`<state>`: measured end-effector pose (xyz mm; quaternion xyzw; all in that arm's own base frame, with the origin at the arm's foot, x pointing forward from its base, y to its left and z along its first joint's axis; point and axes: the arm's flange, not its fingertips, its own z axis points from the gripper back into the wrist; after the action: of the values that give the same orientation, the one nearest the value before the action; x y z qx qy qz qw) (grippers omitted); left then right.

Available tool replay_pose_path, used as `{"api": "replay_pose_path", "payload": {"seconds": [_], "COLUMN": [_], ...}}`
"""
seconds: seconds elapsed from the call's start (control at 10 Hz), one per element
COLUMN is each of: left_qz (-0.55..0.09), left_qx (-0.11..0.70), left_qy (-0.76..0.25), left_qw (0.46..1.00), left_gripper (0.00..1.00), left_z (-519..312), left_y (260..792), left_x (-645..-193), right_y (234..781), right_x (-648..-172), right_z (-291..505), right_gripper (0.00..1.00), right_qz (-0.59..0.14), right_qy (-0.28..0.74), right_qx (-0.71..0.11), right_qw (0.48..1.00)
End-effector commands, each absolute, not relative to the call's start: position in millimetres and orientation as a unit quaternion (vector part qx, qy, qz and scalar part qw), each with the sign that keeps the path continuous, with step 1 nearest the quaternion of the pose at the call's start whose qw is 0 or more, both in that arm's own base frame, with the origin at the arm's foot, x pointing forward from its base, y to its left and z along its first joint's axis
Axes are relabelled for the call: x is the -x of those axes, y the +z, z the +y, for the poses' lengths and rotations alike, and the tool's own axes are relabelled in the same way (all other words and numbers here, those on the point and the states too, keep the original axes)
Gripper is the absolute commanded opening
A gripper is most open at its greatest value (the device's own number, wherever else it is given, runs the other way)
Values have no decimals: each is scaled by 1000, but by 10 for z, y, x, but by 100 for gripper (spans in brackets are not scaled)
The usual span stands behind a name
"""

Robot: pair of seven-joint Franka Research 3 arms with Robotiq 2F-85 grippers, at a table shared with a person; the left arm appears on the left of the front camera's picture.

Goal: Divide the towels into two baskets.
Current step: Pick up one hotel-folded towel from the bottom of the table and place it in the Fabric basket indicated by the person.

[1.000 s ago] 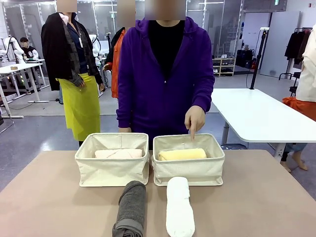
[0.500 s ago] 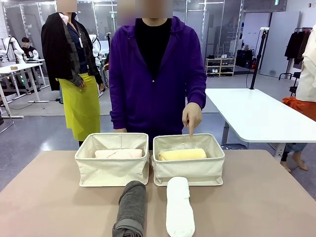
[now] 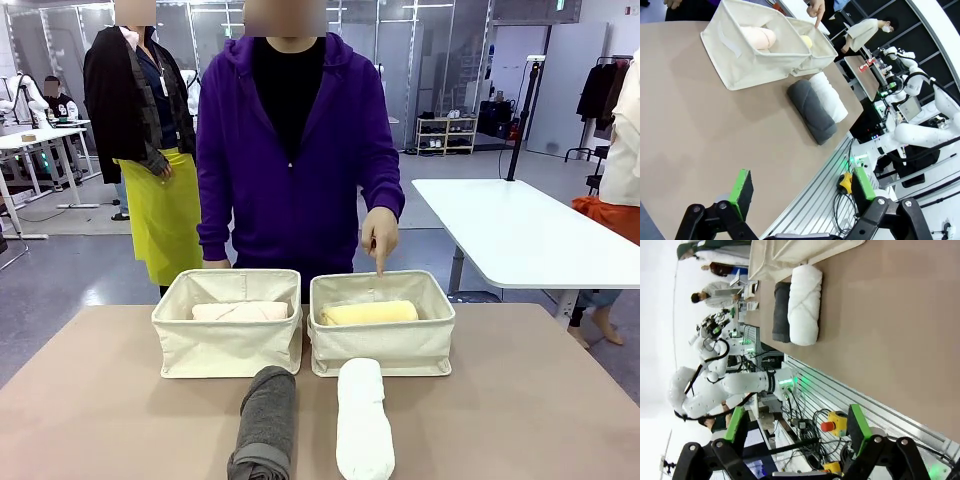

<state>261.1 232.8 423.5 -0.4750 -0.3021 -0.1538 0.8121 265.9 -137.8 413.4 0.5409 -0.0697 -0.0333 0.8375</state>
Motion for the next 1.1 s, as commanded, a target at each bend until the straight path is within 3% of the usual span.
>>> {"api": "replay_pose_path", "payload": {"seconds": [0.0, 0.7, 1.0], "left_qz": [-310, -310, -310], "left_qx": [482, 482, 482], "left_qy": [-158, -158, -158], "left_qw": [804, 804, 804], "left_gripper": [100, 100, 100], "left_z": [2342, 2342, 2342], "left_y": [4236, 4236, 4236], "left_x": [-2589, -2589, -2589], "right_y": [3840, 3364, 3156], "right_x": [-2379, -2752, -2648], "right_z": [-272, 1463, 1918], "right_gripper": [100, 100, 100], "right_qz": [-34, -34, -85], "right_qy": [-49, -35, -24], "right_qx": [-518, -385, -352], "right_qw": [854, 922, 932]}}
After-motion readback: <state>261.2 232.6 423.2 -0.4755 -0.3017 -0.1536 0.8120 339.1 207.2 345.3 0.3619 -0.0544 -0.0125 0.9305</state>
